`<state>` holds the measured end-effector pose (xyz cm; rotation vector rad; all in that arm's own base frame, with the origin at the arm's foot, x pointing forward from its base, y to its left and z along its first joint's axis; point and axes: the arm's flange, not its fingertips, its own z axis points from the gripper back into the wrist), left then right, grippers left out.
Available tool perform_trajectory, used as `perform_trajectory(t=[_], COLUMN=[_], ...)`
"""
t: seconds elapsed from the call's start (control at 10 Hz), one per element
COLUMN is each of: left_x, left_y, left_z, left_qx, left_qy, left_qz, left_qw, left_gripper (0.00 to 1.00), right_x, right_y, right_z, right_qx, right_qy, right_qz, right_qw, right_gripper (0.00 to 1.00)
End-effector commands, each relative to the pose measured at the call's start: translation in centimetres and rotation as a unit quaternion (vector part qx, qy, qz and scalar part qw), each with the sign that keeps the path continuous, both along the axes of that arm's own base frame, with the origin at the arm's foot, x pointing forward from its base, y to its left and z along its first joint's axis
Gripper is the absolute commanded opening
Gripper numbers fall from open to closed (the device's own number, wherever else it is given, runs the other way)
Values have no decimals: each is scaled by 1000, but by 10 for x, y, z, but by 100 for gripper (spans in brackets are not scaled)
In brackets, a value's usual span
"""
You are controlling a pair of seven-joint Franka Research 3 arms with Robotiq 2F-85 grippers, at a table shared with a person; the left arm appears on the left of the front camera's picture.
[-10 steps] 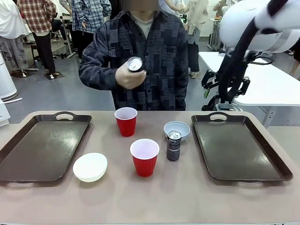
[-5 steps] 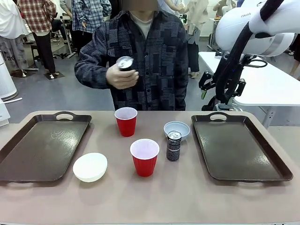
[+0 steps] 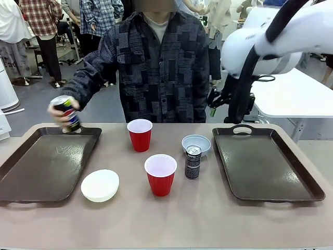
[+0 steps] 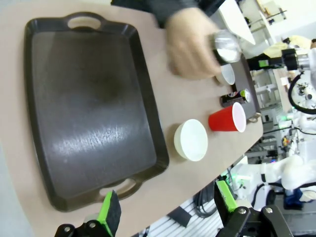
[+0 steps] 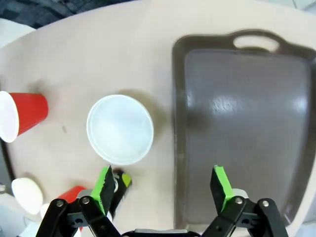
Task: Prepare tableware on both trays.
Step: Pick up a Picnic Bowl from the table and place it on a Handle tray.
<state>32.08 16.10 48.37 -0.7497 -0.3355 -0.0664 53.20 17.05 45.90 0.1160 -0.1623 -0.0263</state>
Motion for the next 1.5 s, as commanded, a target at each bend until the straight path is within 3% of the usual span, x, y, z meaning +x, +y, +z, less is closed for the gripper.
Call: perform_trajectory(t=[0.0,0.3,0.6,1.0,1.1,1.2,1.3,1.4], left_x=[1,1,1,1,1,1,1,1], left_y=[1,1,1,1,1,1,1,1], left_z=[1,1,1,1,1,1,1,1], left_qx=[-5,-5,-5,-5,-5,-5,-5,-5], left_qy=[-5,-5,-5,-5,-5,-5,-5,-5], left_qz=[5,5,5,5,5,5,5,5], left_qw=[1000,1000,1000,1000,1000,1000,1000,1000], left_gripper=[100,100,100,100,100,100,100,100], right_x=[21,27,29,38,37,36,36,36], right_y=[15,31,51,55,55,54,54,53], right_z=[-24,-60,-90,-106,-105,-103,-104,-104], right_qx=[-26,-44,-55,-60,-61,-61,-62,-64], right_qy=[-21,-9,19,29,30,31,34,37], right_qz=[4,17,40,39,40,40,41,44], right_qw=[999,999,998,997,997,997,997,996], right_gripper=[100,92,66,56,60,53,57,45])
